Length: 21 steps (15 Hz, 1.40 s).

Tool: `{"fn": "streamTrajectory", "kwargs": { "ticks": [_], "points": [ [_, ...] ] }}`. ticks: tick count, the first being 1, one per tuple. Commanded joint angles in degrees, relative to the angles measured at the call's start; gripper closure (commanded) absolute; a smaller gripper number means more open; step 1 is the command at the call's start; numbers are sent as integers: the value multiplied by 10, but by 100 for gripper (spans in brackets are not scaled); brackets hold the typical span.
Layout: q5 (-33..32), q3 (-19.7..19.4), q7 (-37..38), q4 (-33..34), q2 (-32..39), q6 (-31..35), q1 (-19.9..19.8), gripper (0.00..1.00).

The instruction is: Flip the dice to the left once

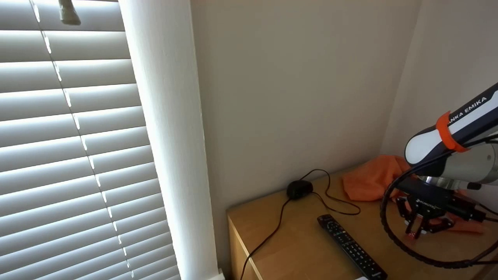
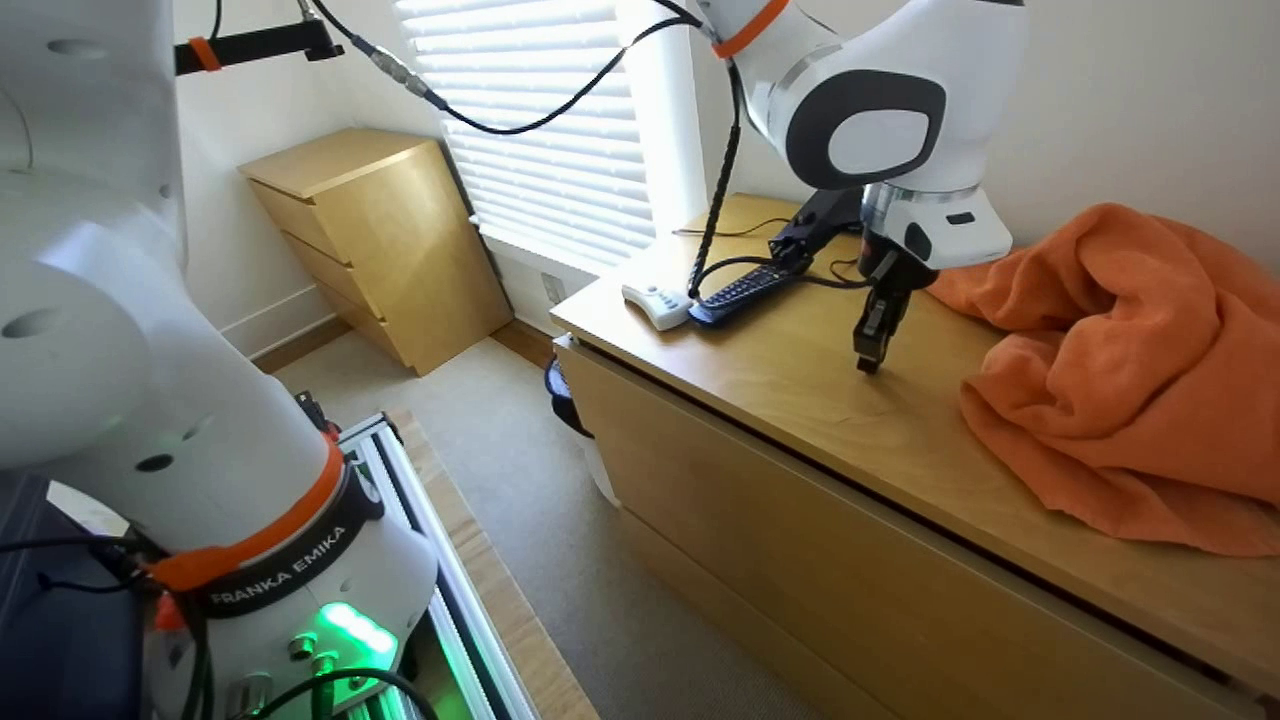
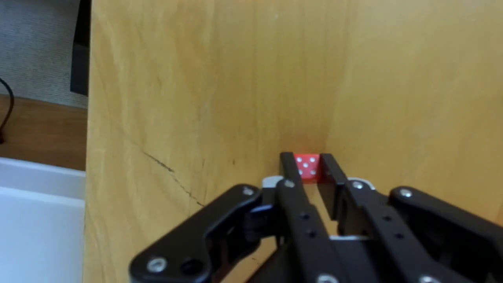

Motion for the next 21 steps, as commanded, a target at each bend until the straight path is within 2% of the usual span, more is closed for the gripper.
{"fn": "streamTrajectory", "kwargs": {
  "ticks": [1,5,8,12,15,16,17,18,21],
  "points": [
    [-62,-12,43,-68,-35,79,29,95],
    [-109,-32,89,-105,-30,186,60,95],
    [-138,-65,118,-125,-21,243,95,95],
    [-166,-124,141,-142,-6,284,156,95],
    [-169,-153,145,-147,1,287,189,95],
    [-168,-161,145,-148,2,285,199,89],
    [-167,-164,144,-147,3,284,205,68],
    [-166,-168,145,-148,4,282,210,56],
    [-163,-170,143,-148,3,277,217,33]
  ]
}}
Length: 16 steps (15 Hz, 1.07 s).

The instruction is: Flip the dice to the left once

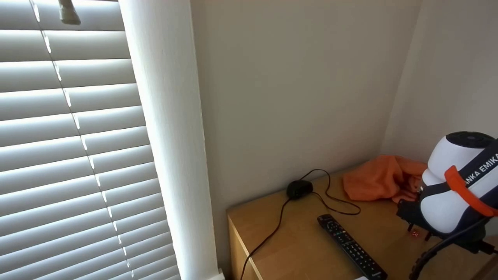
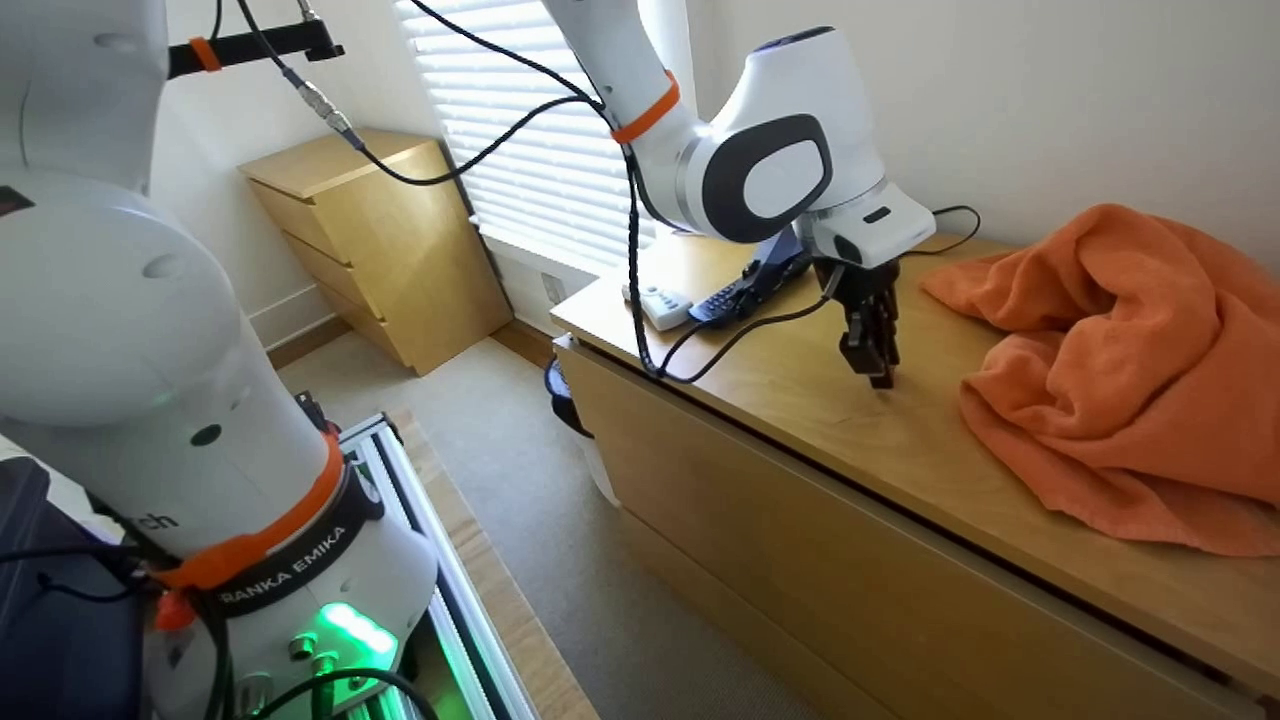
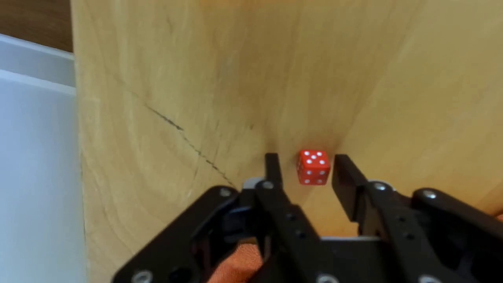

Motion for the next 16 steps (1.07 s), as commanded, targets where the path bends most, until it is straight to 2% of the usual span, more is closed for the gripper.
{"fn": "streamTrajectory", "kwargs": {
  "ticks": [1,4,5,10,16],
  "points": [
    [-11,-14,18,-11,1,6,19,27],
    [-11,-15,17,-11,-1,5,20,5],
    [-11,-12,12,-9,-4,4,15,0],
    [-6,33,-51,11,-42,-53,-59,0],
    [35,133,-142,49,-66,-160,-179,0]
  ]
}}
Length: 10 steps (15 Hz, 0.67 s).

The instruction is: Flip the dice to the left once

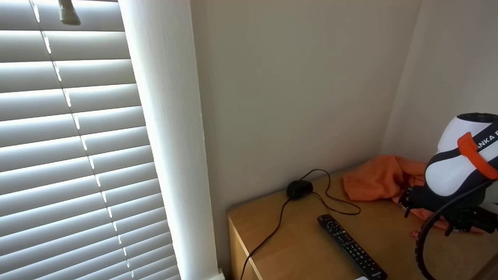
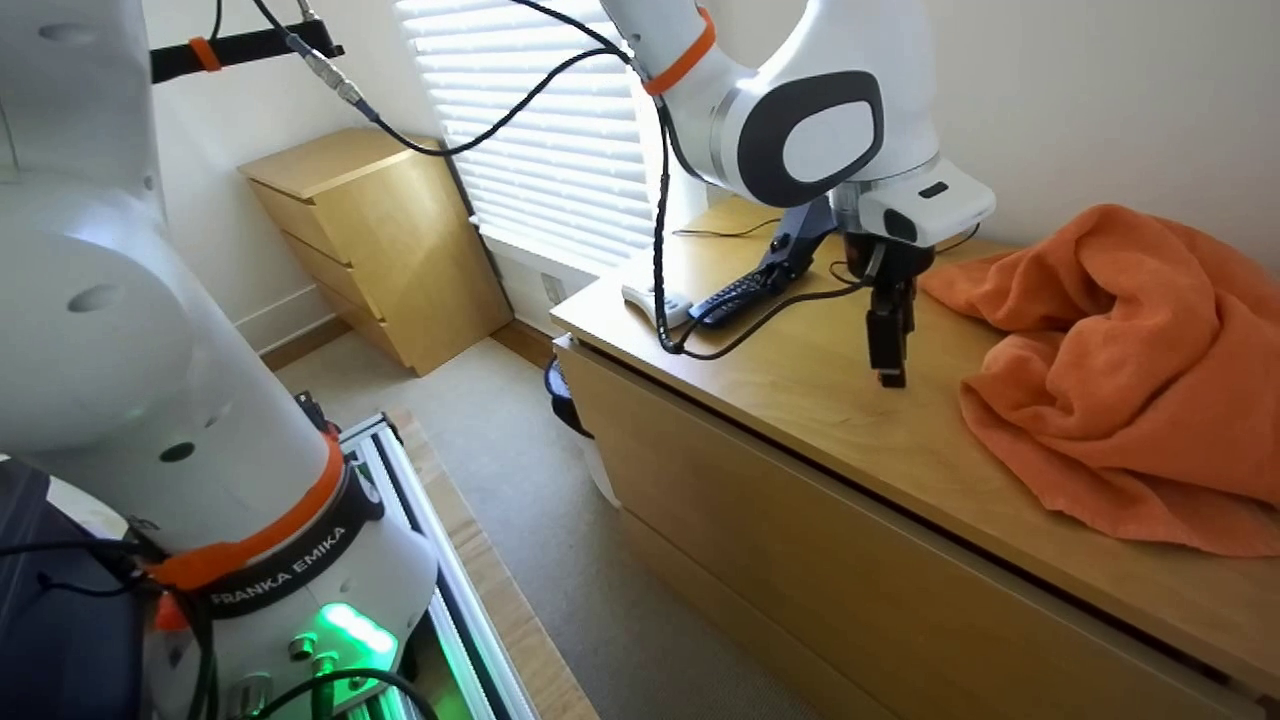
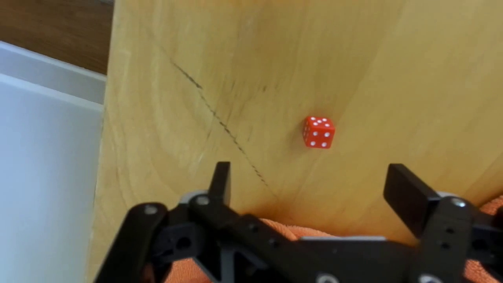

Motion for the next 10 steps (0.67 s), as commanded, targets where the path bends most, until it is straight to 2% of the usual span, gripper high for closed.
{"fn": "streamTrajectory", "kwargs": {
  "ticks": [1,5,10],
  "points": [
    [36,64,-57,22,-19,-78,-73,0],
    [65,91,-91,50,-15,-141,-111,0],
    [71,94,-99,63,-25,-178,-121,0]
  ]
}}
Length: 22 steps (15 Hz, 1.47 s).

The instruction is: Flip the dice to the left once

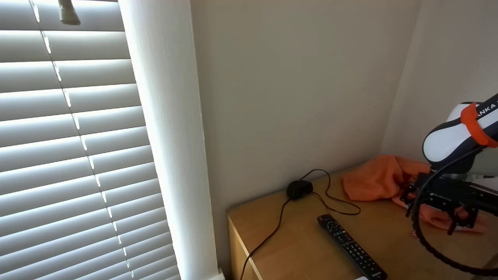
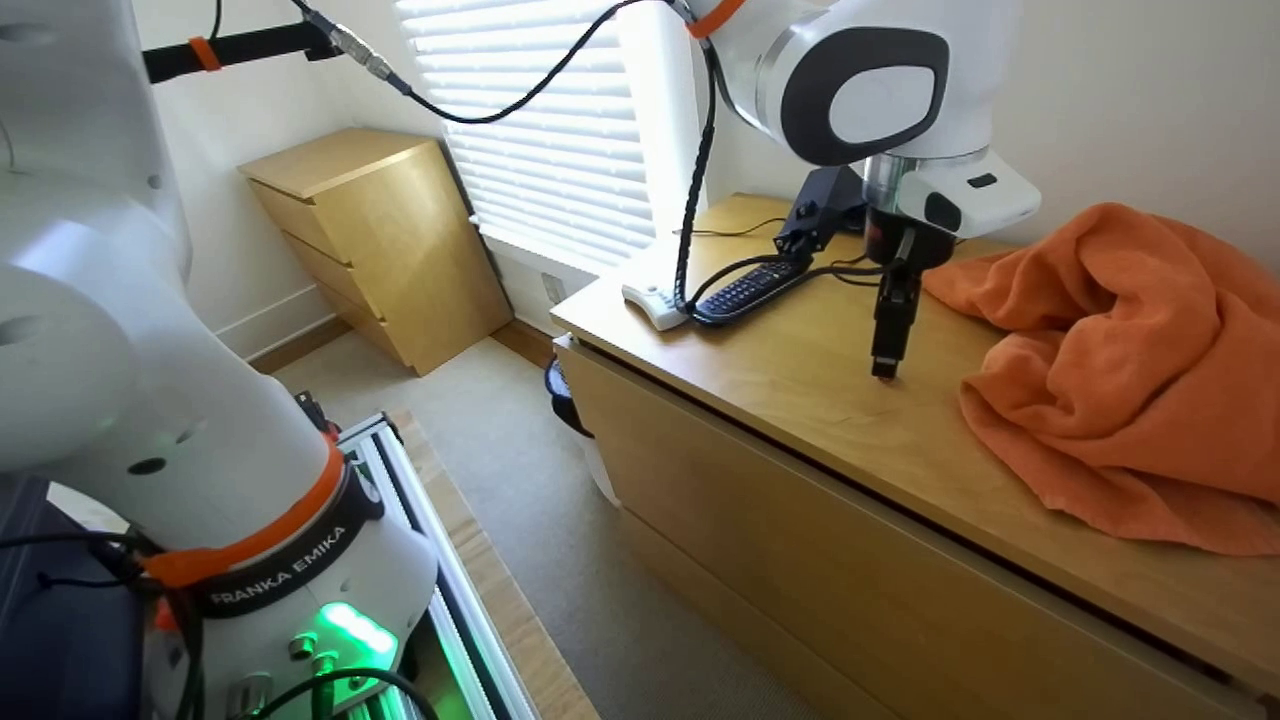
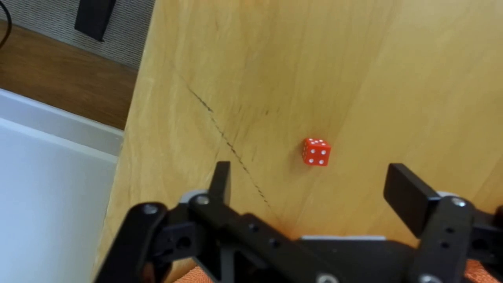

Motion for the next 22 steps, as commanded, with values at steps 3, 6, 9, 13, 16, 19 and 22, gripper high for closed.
{"fn": "streamTrajectory", "kwargs": {
  "ticks": [3,6,9,13,16,19,22],
  "points": [
    [3,6,-11,4,-28,-40,-12,0],
    [-16,-3,6,-11,-57,-36,-2,0],
    [-32,-4,7,-25,-91,-32,-2,0],
    [-48,-3,15,-39,-130,-31,-6,0],
    [-53,-1,18,-48,-153,-30,-10,0],
    [-44,8,7,-26,-134,-22,-15,0],
    [-44,9,7,-24,-130,-22,-15,0]
  ]
}}
